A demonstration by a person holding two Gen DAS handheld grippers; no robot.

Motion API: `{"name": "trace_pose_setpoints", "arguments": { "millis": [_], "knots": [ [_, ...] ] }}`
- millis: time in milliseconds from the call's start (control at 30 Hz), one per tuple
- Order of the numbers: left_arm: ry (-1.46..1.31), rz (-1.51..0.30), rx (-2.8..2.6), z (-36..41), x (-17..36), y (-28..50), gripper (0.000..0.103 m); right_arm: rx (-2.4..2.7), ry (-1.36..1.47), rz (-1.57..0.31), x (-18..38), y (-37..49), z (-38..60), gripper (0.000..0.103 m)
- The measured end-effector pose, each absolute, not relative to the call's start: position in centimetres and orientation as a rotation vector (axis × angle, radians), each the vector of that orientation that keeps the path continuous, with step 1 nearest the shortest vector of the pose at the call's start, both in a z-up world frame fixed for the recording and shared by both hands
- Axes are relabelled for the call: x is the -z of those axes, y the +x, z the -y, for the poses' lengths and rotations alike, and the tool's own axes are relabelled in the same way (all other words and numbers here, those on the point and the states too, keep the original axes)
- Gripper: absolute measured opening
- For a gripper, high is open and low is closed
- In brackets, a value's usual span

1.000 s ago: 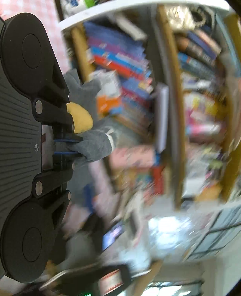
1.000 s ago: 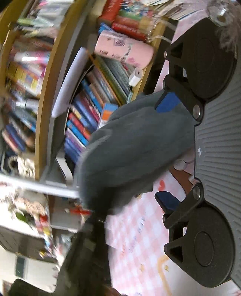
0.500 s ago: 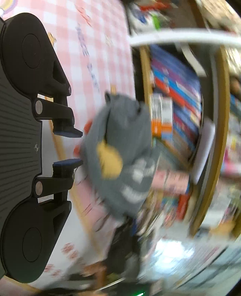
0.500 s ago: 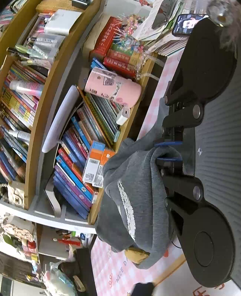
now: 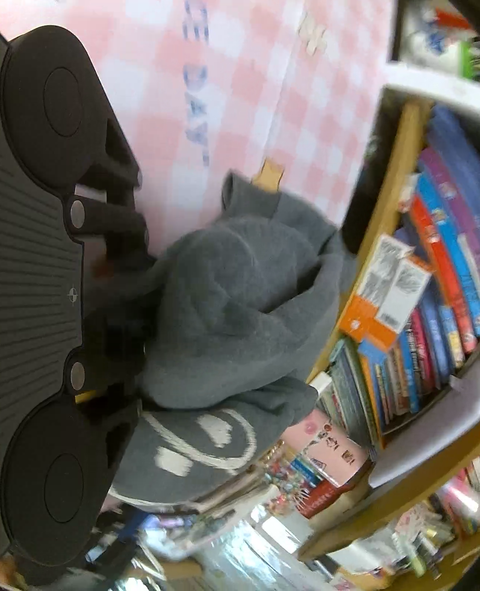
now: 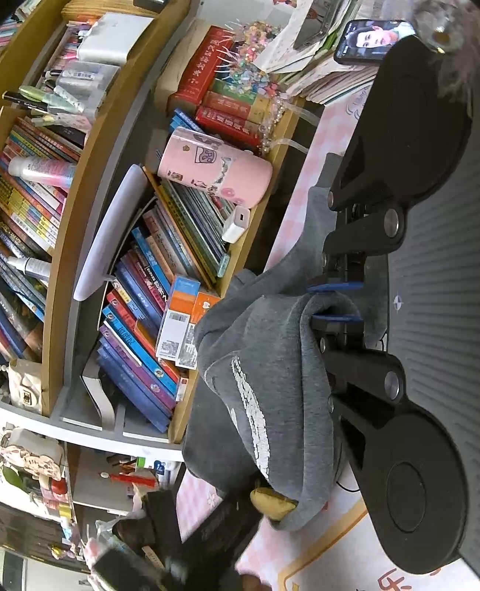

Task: Fold clothes
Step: 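Lift the grey sweatshirt with both grippers and spread it flat on the mat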

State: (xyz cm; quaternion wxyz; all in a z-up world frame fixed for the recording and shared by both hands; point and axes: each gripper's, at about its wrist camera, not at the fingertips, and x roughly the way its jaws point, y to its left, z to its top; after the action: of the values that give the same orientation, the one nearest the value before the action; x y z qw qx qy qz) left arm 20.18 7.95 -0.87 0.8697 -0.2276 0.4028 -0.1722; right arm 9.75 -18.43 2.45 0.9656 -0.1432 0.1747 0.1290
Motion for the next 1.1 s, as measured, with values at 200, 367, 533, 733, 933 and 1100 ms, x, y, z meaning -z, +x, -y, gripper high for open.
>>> {"name": "trace_pose_setpoints", "arguments": {
  "millis": [200, 367, 533, 733, 933, 1100],
  "knots": [
    [-0.542, -0.615, 0.328, -8.8, -3.9, 22.8, 0.007, -0.278, -0.287, -0.371, -2.2, 9.7, 18.4, 0.01],
    [-0.4, -0.119, 0.425, -10.8, -14.2, 15.1, 0.005, -0.363, -0.26, -0.341, -2.7, 8.9, 18.0, 0.009],
    [-0.384, -0.212, 0.164, -16.2, -10.9, 8.9, 0.005, -0.501, -0.325, -0.292, -3.1, 6.5, 15.4, 0.008],
    [-0.498, -0.577, -0.031, -21.3, 0.0, 4.2, 0.006, -0.654, -0.423, -0.35, -2.0, 5.4, 12.4, 0.008],
    [-0.48, -0.595, 0.038, -20.0, 0.7, 2.5, 0.006, -0.661, -0.524, -0.368, -0.8, 4.5, 10.9, 0.008],
    [-0.444, -0.608, 0.119, -18.5, 0.5, 2.1, 0.009, -0.573, -0.528, -0.381, -1.0, 4.6, 12.1, 0.008]
  ]
}}
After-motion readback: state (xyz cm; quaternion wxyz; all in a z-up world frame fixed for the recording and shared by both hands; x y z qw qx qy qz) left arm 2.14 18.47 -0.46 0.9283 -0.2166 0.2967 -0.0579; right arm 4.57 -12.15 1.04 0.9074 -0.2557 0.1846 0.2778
